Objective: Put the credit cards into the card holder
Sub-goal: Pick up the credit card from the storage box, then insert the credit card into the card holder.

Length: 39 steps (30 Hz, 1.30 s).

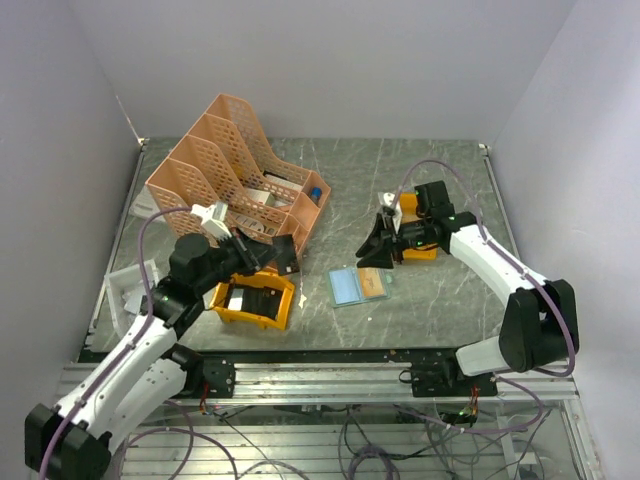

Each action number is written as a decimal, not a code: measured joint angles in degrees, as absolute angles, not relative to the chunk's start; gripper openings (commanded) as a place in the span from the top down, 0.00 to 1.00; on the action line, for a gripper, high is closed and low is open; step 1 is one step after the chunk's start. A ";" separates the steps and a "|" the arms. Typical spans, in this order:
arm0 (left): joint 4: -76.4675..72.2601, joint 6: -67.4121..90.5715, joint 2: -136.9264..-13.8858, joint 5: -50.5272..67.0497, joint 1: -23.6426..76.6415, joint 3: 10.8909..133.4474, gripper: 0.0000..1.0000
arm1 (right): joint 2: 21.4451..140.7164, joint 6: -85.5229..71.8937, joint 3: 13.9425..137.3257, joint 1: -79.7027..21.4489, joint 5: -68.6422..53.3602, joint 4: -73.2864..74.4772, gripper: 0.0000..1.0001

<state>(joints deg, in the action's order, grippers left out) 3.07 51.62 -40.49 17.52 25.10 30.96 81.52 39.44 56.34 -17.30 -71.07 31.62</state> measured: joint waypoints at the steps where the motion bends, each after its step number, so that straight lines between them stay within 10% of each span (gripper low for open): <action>1: -0.16 52.34 -41.25 17.65 26.02 29.93 0.93 | 81.34 39.16 56.34 -16.21 -71.79 31.57 0.62; 22: -49.25 52.66 -67.24 19.29 43.90 27.92 0.93 | 83.11 20.73 70.54 -12.16 -79.53 35.70 0.42; 39: -53.12 51.64 -71.07 22.55 46.02 29.63 0.93 | 75.40 -10.70 59.59 -15.55 -77.69 8.56 0.74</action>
